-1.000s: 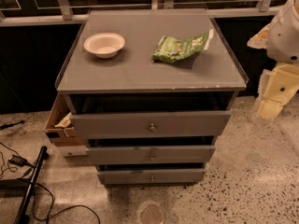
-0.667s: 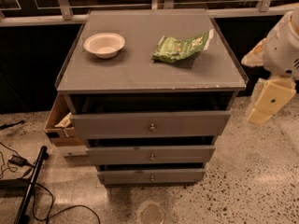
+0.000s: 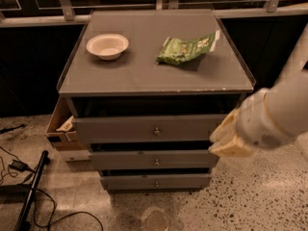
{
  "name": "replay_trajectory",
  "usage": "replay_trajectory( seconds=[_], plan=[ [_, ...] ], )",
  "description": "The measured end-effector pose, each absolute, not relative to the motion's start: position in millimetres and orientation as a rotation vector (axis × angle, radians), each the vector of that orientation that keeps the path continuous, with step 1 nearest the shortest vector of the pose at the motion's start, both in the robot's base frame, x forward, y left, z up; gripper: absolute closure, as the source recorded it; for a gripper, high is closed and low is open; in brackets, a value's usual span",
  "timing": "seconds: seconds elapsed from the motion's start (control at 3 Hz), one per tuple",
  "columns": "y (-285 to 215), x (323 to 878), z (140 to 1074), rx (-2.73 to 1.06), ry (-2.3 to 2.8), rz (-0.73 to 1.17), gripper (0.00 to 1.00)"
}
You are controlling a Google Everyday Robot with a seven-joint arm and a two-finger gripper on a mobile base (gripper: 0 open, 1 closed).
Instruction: Open bottom drawer
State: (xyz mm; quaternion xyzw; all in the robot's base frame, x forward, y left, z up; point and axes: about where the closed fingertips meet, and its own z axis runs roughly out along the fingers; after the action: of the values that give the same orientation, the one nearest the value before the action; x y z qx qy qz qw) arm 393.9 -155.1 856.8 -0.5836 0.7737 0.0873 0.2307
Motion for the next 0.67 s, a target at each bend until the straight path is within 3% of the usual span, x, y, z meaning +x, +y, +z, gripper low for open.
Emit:
replay_trajectory(
  seconds=[0.33,0.67],
  plan=[
    [-132,385,759,-1.53,2.179,0.41,0.89],
    [-133,378,725,-1.509,2.208,0.414,1.0]
  ],
)
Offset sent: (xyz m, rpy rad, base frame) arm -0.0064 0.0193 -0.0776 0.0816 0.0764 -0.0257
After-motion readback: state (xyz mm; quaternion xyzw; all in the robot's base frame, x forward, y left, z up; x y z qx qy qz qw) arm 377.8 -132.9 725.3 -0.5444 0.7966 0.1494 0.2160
